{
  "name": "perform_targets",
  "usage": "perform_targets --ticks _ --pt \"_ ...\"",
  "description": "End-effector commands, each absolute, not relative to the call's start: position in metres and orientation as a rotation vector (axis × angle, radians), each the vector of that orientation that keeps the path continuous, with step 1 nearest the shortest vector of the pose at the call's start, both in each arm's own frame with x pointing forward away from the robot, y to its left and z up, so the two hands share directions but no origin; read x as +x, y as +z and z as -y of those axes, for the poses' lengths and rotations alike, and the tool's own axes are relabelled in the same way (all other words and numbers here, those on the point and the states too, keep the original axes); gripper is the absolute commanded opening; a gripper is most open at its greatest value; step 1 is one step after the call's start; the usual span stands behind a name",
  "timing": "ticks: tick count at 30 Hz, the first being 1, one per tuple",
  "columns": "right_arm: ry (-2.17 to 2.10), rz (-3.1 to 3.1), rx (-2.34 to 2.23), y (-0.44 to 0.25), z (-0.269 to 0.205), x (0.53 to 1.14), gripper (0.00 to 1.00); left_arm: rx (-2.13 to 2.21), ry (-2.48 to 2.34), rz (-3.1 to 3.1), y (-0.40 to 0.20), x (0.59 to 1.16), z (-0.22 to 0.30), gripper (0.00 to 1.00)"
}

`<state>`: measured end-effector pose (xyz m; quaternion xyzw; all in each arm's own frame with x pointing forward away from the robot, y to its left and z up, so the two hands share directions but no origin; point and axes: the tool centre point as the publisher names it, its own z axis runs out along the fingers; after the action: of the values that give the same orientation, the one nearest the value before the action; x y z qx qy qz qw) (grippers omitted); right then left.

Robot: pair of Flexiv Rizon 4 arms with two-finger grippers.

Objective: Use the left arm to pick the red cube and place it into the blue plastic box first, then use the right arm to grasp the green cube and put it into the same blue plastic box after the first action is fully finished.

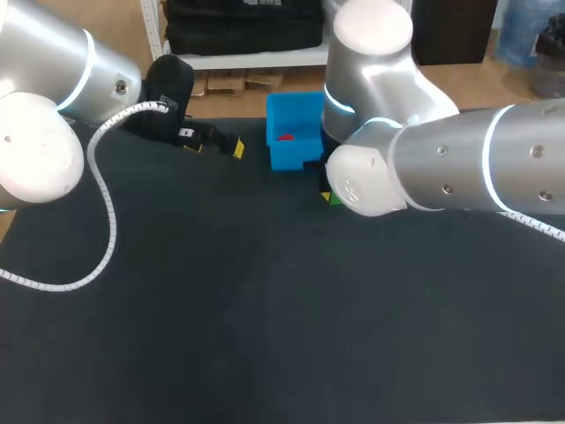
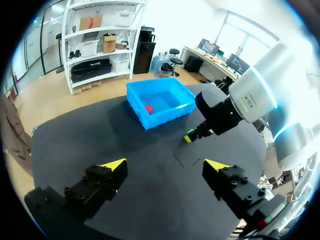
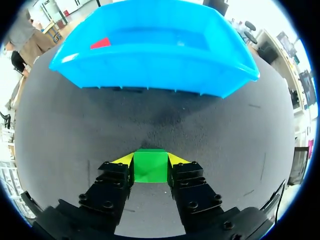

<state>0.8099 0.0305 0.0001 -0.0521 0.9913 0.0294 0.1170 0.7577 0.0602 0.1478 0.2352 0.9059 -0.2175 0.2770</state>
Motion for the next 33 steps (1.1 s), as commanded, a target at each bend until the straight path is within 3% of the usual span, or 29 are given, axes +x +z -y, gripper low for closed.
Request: perform_targets --ticks 1,33 --pt "0.084 -2.892 -0.149 0.003 -0.028 0.808 0.00 0.631 -0.586 -2.429 0.147 0.757 -0.061 1.00" --pt "0.176 -2.784 -0.139 0.066 -0.031 0.809 0.00 0.631 -0.586 -2.429 0.147 0.757 -0.061 1.00"
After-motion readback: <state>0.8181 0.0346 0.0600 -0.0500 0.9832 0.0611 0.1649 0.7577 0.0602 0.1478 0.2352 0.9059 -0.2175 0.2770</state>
